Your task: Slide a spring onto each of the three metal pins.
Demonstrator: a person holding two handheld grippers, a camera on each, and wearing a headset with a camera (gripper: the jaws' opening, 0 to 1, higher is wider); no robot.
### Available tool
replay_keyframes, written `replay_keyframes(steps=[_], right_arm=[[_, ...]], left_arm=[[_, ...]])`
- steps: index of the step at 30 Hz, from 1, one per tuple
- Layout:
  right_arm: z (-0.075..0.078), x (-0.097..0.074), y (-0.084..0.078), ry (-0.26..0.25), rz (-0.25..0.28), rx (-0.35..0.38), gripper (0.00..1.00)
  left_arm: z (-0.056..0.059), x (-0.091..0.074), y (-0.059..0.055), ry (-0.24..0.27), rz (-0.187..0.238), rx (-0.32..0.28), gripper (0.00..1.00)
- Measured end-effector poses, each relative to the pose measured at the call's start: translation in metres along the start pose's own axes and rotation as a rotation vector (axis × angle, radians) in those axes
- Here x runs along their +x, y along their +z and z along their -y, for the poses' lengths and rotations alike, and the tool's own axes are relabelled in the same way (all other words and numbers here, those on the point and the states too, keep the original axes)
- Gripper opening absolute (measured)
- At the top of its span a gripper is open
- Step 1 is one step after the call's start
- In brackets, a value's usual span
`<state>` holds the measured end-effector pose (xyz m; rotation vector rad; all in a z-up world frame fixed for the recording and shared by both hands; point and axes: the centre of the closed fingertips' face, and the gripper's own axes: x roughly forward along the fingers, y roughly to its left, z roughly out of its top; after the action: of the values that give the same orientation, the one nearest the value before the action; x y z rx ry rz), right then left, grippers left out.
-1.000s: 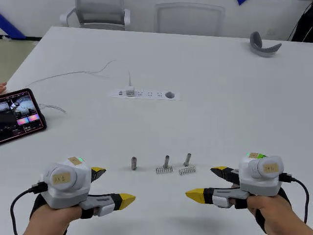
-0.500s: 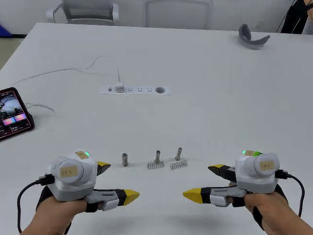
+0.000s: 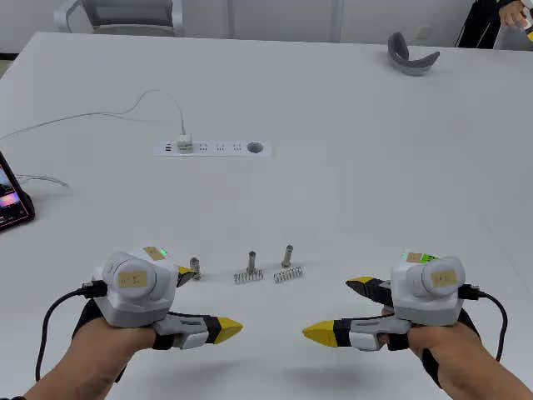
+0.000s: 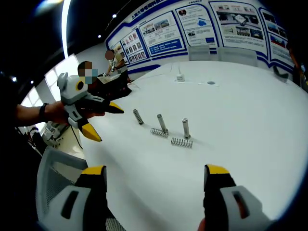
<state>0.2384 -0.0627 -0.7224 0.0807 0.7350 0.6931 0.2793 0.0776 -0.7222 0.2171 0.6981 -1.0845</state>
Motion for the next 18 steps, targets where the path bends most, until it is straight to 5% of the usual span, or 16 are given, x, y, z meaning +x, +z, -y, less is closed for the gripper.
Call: replay_keyframes(steps=[18], right_arm=[[-0.001, -0.004, -0.008, 0.010, -0.018, 0.002, 0.86]], left_arm=[[0.000, 0.025, 0.006, -0.037, -0.038, 0.044, 0.73]])
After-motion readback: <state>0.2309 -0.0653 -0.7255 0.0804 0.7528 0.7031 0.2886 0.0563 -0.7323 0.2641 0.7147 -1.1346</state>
